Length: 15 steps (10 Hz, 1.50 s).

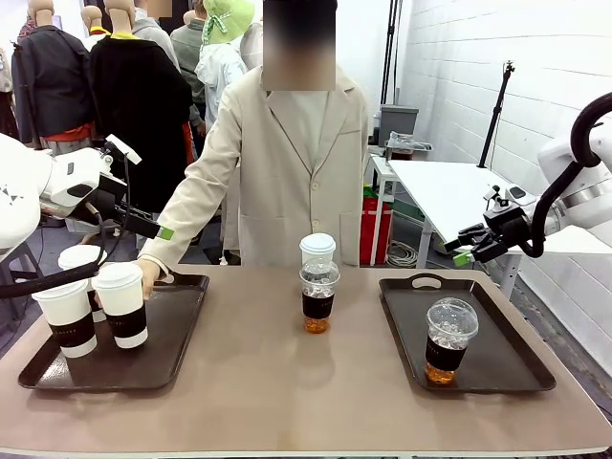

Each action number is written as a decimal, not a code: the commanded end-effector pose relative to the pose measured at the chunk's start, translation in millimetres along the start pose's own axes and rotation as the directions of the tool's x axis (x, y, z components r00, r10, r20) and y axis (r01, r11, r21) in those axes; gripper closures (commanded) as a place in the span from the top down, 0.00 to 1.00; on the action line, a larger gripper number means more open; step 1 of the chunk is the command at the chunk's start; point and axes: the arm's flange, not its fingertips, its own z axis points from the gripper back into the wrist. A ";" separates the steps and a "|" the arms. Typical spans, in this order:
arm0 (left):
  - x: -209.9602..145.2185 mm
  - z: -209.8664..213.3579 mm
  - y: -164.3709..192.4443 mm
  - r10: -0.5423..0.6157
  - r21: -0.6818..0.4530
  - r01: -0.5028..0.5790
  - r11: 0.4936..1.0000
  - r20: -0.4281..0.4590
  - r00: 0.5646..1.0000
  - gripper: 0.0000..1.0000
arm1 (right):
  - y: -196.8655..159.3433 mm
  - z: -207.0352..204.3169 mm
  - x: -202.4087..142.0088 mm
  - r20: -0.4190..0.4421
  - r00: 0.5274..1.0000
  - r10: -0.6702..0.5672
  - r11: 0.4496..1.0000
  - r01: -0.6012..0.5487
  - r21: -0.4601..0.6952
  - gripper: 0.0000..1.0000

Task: Distribute the coffee onto the tray.
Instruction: Pick up another iced Americano from the middle of the table and place it on the right Handle tray.

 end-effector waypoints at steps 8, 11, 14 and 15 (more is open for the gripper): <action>-1.5 -0.4 0.6 0.004 -0.004 -0.004 1.000 0.000 1.000 1.00 | -4.6 -7.7 4.3 0.048 0.999 0.000 1.000 0.002 -0.031 1.00; -1.5 -0.4 0.6 0.004 -0.004 -0.004 1.000 0.000 1.000 1.00 | -13.4 -26.6 14.8 0.096 0.995 0.001 0.999 0.003 -0.044 1.00; -1.5 -0.4 0.6 0.004 -0.004 -0.004 1.000 0.000 1.000 1.00 | -17.2 -52.3 12.5 0.145 0.989 0.042 0.998 -0.033 -0.061 1.00; -1.5 -0.4 0.6 0.004 -0.004 -0.004 1.000 0.000 1.000 1.00 | -15.4 -58.5 10.1 0.172 0.983 0.059 0.997 -0.048 -0.065 1.00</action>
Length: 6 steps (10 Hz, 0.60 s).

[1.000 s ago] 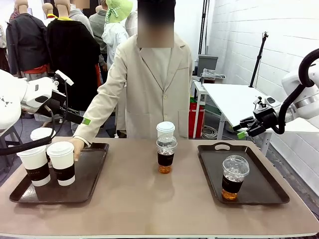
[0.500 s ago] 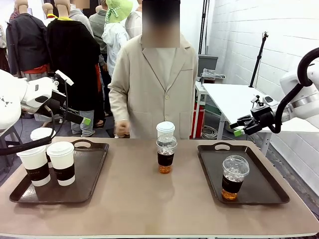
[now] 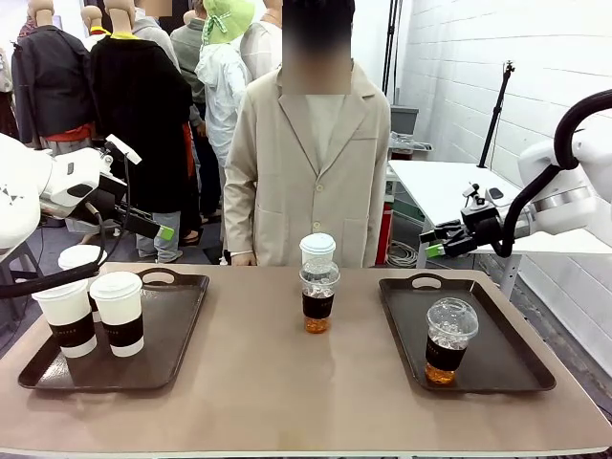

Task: Distribute the coffee onto the tray.
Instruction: Pick up another iced Americano from the middle of the table and place it on the right Handle tray.

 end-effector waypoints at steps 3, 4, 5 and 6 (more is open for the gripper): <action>-1.5 -0.4 0.6 0.004 -0.004 -0.004 1.000 0.000 1.000 1.00 | 10.3 -21.0 -18.7 0.114 0.992 0.050 0.999 -0.049 -0.008 1.00; -1.5 -0.4 0.6 0.004 -0.004 -0.004 1.000 0.000 1.000 1.00 | 12.8 -24.9 -22.3 0.129 0.990 0.064 0.997 -0.070 0.037 1.00; -1.5 -0.4 0.6 0.004 -0.004 -0.004 1.000 0.000 1.000 1.00 | 13.0 -29.6 -27.2 0.146 0.988 0.054 0.996 -0.064 0.065 1.00; -1.5 -0.4 0.6 0.004 -0.004 -0.004 1.000 0.000 1.000 1.00 | 12.6 -34.0 -30.4 0.148 0.988 0.052 0.995 -0.064 0.072 1.00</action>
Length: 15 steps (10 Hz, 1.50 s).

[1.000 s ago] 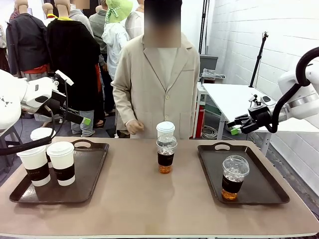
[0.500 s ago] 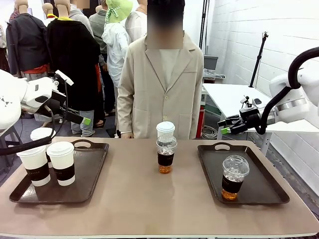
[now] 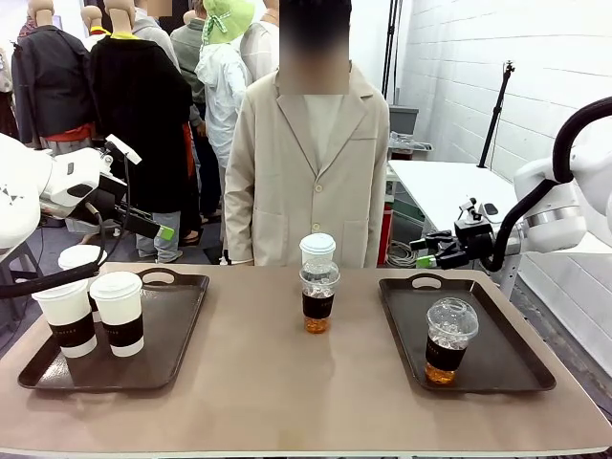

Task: Distribute the coffee onto the tray.
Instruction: Pick up another iced Americano from the middle of the table and place it on the right Handle tray.

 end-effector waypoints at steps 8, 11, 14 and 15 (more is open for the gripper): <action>-1.5 -0.4 0.6 0.004 -0.004 -0.004 1.000 0.000 1.000 1.00 | -3.1 -14.9 -22.4 0.027 1.000 -0.014 0.999 0.013 0.032 1.00; -1.5 -0.4 0.6 0.004 -0.004 -0.004 1.000 0.000 1.000 1.00 | -3.1 -14.9 -22.4 0.027 1.000 -0.014 0.999 0.013 0.032 1.00; -1.5 -0.4 0.6 0.004 -0.004 -0.004 1.000 0.000 1.000 1.00 | -3.1 -14.9 -22.4 0.027 1.000 -0.014 0.999 0.013 0.032 1.00; -1.5 -0.4 0.6 0.004 -0.004 -0.004 1.000 0.000 1.000 1.00 | -3.3 -13.0 -23.3 0.025 1.000 -0.015 0.999 0.014 0.029 1.00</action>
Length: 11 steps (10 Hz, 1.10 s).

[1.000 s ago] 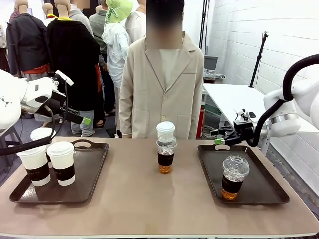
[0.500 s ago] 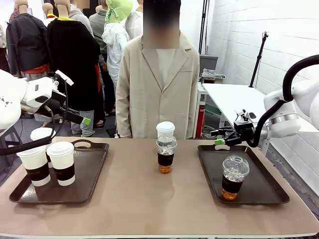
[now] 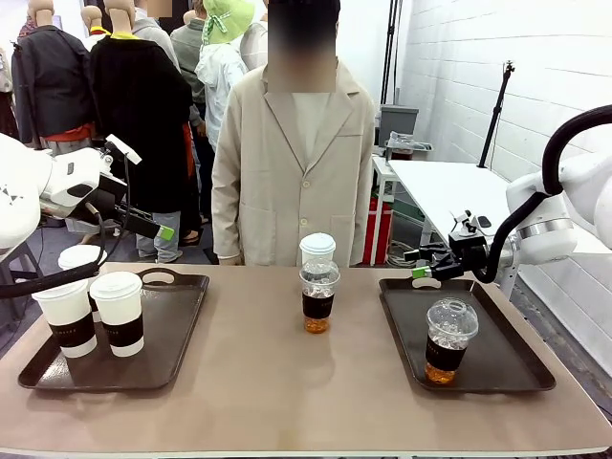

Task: Distribute the coffee onto the tray.
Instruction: Pick up another iced Americano from the middle of the table and place it on the right Handle tray.

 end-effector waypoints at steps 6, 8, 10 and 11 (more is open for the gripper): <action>-1.5 -0.4 0.6 0.004 -0.004 -0.004 1.000 0.000 1.000 1.00 | -14.1 -39.1 -8.9 0.004 1.000 0.017 0.998 -0.018 0.053 1.00; -1.5 -0.4 0.6 0.004 -0.004 -0.004 1.000 0.000 1.000 1.00 | -19.1 -56.4 -11.3 0.007 1.000 0.022 0.996 -0.022 0.088 1.00; -1.5 -0.4 0.6 0.004 -0.004 -0.004 1.000 0.000 1.000 1.00 | -23.8 -75.1 -17.1 0.004 1.000 0.016 0.991 -0.016 0.135 1.00; -1.5 -0.4 0.6 0.004 -0.004 -0.004 1.000 0.000 1.000 1.00 | -25.2 -82.4 -18.7 0.007 1.000 0.013 0.989 -0.014 0.148 1.00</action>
